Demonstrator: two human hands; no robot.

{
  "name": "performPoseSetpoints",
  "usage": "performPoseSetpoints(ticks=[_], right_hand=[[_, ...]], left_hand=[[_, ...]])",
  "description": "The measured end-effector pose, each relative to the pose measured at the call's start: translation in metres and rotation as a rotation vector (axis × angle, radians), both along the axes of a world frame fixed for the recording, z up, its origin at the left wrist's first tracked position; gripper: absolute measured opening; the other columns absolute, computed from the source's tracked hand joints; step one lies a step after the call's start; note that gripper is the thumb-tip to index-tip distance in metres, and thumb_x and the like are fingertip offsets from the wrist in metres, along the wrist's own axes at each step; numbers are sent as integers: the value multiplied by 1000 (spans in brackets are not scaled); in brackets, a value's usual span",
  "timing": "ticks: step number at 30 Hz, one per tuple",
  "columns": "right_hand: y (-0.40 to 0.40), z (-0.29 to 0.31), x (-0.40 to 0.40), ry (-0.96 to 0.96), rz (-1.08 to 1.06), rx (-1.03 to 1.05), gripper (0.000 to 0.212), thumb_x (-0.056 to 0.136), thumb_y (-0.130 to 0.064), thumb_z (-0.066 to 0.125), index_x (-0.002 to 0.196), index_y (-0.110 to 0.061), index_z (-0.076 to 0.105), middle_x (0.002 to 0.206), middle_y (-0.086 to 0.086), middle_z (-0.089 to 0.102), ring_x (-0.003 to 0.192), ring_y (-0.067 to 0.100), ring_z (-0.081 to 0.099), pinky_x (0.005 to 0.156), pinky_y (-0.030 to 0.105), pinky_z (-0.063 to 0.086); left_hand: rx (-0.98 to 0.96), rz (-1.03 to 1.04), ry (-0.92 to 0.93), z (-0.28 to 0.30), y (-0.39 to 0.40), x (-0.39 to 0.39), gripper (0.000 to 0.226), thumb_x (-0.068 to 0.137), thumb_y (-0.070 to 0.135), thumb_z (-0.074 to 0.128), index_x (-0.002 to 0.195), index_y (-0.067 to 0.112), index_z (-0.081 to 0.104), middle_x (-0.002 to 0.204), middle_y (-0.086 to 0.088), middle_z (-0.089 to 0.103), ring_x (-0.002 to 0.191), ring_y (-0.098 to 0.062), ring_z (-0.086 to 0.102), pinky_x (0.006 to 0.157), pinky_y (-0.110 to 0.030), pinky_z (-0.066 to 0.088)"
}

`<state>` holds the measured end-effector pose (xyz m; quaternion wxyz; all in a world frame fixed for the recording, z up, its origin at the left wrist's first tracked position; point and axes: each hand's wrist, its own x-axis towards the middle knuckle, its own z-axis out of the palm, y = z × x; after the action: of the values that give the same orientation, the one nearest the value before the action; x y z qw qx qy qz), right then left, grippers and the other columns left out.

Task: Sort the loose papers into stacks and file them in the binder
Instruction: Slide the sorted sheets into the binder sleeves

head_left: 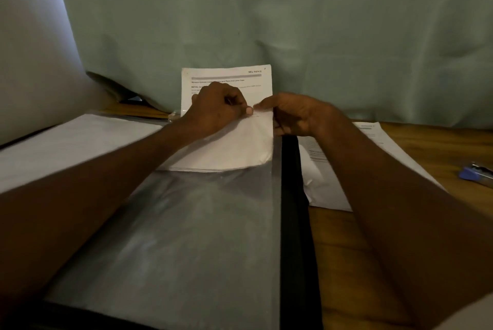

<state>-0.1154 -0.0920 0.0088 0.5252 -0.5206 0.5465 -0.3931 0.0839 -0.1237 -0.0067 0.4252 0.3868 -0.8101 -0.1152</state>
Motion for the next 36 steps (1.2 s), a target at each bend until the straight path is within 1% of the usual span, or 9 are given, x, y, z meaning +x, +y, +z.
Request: performPoseSetpoints(ticks=[7, 12, 16, 21, 24, 27, 30, 33, 36], right_hand=[[-8, -9, 10, -133, -291, -83, 31, 88, -8, 66, 119, -8, 68, 92, 8, 68, 71, 21, 66, 52, 29, 57], [4, 5, -8, 7, -87, 124, 30, 77, -12, 63, 106, -17, 63, 98, 5, 69, 84, 22, 69, 75, 30, 60], [3, -5, -3, -9, -209, -21, 21, 92, -18, 68, 112, -16, 66, 97, 4, 70, 78, 18, 66, 58, 27, 57], [0, -9, 2, -85, -329, -276, 53, 85, 5, 64, 132, -20, 61, 115, 7, 69, 83, 20, 66, 48, 22, 51], [3, -4, 3, -158, -334, -240, 51, 84, 7, 58, 127, -19, 66, 107, 10, 66, 72, 21, 62, 42, 21, 48], [4, -5, 4, -147, -314, -225, 52, 85, 6, 55, 130, -17, 65, 108, 13, 65, 68, 21, 60, 40, 20, 45], [0, -7, 4, -69, -310, -219, 58, 84, 5, 58, 136, -22, 58, 118, 13, 63, 74, 22, 59, 42, 20, 45], [-4, -11, 3, -52, -316, -197, 54, 83, 9, 56, 130, -15, 63, 117, 17, 60, 73, 23, 56, 37, 16, 39], [-10, -15, 4, -53, -336, -227, 45, 86, 7, 60, 126, -11, 67, 107, 16, 63, 69, 22, 57, 38, 18, 39]], left_hand=[[46, -61, -3, -7, 2, 0, 24, 72, 51, 75, 77, 27, 76, 81, 15, 72, 81, -11, 65, 92, -48, 52], [13, -58, 13, -9, 5, -5, 21, 74, 45, 76, 76, 24, 76, 81, 12, 69, 83, -14, 65, 92, -49, 51], [49, -54, 6, -12, 7, -5, 26, 74, 49, 74, 77, 24, 76, 83, 11, 71, 85, -13, 66, 92, -48, 51], [73, -36, -170, -3, 7, 14, 44, 63, 72, 64, 83, 34, 74, 89, 15, 71, 92, -10, 65, 96, -47, 49], [5, 50, -293, 9, -5, 47, 49, 60, 77, 63, 88, 39, 74, 92, 14, 61, 93, -9, 60, 95, -41, 48], [46, 44, -454, 19, -14, 73, 38, 72, 60, 81, 92, 28, 80, 91, 6, 63, 87, -12, 60, 77, -21, 45], [176, 8, -439, 16, -18, 82, 20, 81, 38, 84, 92, 22, 81, 86, 2, 70, 76, -8, 58, 73, -23, 41], [225, -31, -341, 3, -20, 81, 14, 77, 39, 87, 85, 29, 80, 89, -9, 73, 79, -11, 59, 79, -30, 45], [217, 0, -297, -3, -19, 75, 11, 77, 34, 88, 79, 29, 79, 79, 4, 72, 72, 3, 60, 74, -21, 46]])
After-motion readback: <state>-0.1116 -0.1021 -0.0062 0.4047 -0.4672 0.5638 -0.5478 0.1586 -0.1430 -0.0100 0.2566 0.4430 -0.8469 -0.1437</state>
